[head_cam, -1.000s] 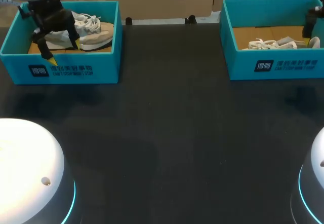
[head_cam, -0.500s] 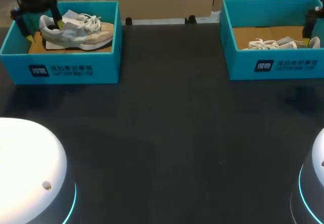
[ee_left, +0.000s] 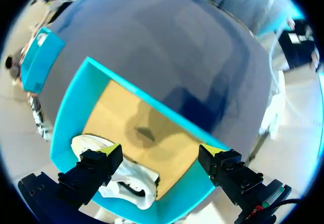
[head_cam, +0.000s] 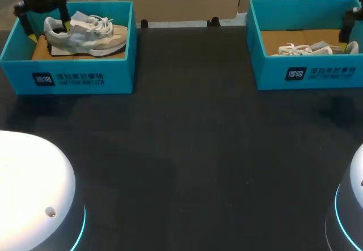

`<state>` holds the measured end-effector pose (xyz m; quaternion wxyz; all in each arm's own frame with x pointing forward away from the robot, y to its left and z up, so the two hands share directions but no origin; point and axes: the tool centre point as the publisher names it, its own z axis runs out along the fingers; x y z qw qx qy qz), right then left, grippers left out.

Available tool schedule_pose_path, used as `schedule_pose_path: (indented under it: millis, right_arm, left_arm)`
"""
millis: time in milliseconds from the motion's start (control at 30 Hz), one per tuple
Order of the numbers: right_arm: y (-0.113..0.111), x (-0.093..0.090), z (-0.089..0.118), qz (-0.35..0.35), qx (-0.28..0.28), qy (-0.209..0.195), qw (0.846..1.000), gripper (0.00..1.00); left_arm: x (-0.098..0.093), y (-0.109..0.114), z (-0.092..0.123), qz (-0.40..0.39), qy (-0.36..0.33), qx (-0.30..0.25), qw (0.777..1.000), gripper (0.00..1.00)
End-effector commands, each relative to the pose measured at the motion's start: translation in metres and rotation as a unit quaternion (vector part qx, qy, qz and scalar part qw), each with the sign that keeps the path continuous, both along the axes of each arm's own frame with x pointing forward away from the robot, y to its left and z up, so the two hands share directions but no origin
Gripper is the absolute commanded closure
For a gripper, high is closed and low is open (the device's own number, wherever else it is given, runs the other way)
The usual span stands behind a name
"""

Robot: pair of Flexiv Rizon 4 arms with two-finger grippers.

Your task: Take the shoe out of the shoebox, open the shoe tongue, remove and reinsert the insole, then place the shoe into the shoebox

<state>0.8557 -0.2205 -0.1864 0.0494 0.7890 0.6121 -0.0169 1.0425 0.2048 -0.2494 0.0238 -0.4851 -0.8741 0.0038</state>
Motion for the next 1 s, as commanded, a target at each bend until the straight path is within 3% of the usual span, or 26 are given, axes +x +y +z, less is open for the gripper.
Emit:
schedule_pose_path:
  millis: [33, 100, 467, 600, 833, 1000]
  right_arm:
    - [0.0, -0.001, 0.0, 0.0, 0.0, -0.001, 1.0, 0.0]
    - [0.0, -0.001, 0.0, 0.0, 0.0, -0.001, 1.0, 0.0]
    - [0.0, -0.001, 0.0, 0.0, 0.0, -0.001, 1.0, 0.0]
    - [0.0, -0.001, 0.0, 0.0, 0.0, -0.001, 1.0, 0.0]
    - [0.0, -0.001, 0.0, 0.0, 0.0, -0.001, 1.0, 0.0]
    - [0.0, -0.001, 0.0, 0.0, 0.0, -0.001, 1.0, 0.0]
  left_arm:
    - [0.051, 0.012, -0.014, -0.129, -0.028, 0.059, 0.989, 0.0]
    - [0.071, 0.024, -0.017, -0.23, -0.024, 0.062, 0.971, 0.0]
    - [0.072, 0.024, -0.02, -0.246, -0.023, 0.055, 0.967, 0.0]
    - [0.102, 0.037, -0.029, -0.27, -0.004, 0.019, 0.963, 0.0]
    - [0.145, 0.055, -0.04, -0.273, -0.024, 0.006, 0.962, 0.0]
    - [0.171, 0.056, -0.047, -0.272, -0.018, 0.003, 0.962, 0.0]
